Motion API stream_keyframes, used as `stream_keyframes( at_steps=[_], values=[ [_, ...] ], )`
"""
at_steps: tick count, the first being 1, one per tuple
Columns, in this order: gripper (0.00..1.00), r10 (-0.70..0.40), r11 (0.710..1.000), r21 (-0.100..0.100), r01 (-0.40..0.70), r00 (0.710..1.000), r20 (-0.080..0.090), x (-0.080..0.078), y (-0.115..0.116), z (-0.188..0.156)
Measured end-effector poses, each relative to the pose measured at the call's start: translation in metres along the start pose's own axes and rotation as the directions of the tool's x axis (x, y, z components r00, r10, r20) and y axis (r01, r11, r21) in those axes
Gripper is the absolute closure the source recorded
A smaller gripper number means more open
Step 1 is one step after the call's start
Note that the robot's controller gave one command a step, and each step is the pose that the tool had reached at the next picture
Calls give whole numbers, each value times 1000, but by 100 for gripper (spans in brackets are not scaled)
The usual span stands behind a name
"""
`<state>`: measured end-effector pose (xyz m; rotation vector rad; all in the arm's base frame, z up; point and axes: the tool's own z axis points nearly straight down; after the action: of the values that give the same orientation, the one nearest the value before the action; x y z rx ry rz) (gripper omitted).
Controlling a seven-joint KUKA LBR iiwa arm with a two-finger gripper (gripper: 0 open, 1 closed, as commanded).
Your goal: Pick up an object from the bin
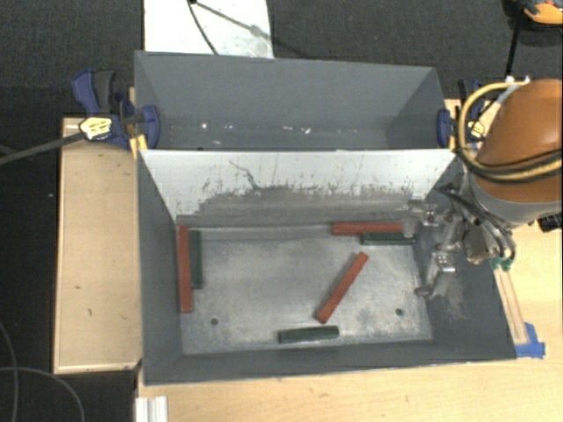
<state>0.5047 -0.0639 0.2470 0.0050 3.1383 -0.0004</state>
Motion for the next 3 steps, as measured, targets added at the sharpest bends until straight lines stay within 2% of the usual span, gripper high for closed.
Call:
stream_keyframes(
  at_steps=[1, 2, 3],
  values=[
    [0, -106, 994, 1, 106, 994, 3, -7, 18, 41],
    [0, -389, 921, -1, 389, 921, -1, -25, 53, 74],
    [0, -486, 874, -1, 486, 874, 1, -45, 60, 91]
  ],
)
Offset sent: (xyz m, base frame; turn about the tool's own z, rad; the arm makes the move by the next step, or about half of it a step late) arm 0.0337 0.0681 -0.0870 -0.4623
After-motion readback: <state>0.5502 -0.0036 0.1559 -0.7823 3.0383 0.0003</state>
